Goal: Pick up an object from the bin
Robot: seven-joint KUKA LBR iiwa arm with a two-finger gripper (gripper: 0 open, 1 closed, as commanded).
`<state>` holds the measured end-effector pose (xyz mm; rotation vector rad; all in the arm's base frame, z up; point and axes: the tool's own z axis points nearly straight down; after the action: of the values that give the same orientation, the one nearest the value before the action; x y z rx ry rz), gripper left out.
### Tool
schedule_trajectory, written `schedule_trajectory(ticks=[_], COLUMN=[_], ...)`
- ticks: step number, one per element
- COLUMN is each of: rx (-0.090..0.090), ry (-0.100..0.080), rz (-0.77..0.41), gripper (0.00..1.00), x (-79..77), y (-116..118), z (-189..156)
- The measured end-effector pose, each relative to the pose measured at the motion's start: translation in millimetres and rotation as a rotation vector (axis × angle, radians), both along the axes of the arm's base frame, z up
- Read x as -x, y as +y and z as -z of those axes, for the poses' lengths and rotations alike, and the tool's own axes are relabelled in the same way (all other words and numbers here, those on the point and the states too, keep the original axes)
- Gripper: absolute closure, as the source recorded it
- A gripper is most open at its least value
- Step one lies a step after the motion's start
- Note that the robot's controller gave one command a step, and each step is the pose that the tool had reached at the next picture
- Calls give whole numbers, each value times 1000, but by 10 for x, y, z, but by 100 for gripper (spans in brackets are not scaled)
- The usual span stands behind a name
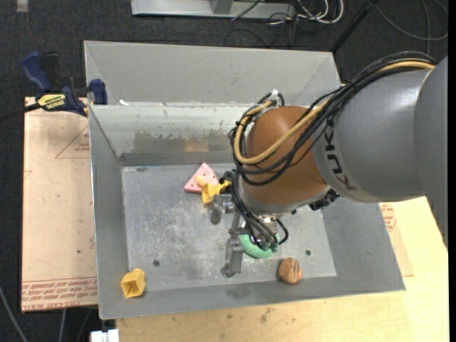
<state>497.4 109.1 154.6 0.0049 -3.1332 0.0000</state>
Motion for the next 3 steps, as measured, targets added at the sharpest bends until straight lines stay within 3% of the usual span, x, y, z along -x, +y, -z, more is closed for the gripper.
schedule_trajectory(ticks=[1, 2, 3], rx=[-1, -2, -1], ry=[-8, -12, -7], rz=[3, -35, -92], gripper=[0, 0, 0], x=[-20, -42, -83], y=[-5, -649, -954], z=[-42, 440, 401])
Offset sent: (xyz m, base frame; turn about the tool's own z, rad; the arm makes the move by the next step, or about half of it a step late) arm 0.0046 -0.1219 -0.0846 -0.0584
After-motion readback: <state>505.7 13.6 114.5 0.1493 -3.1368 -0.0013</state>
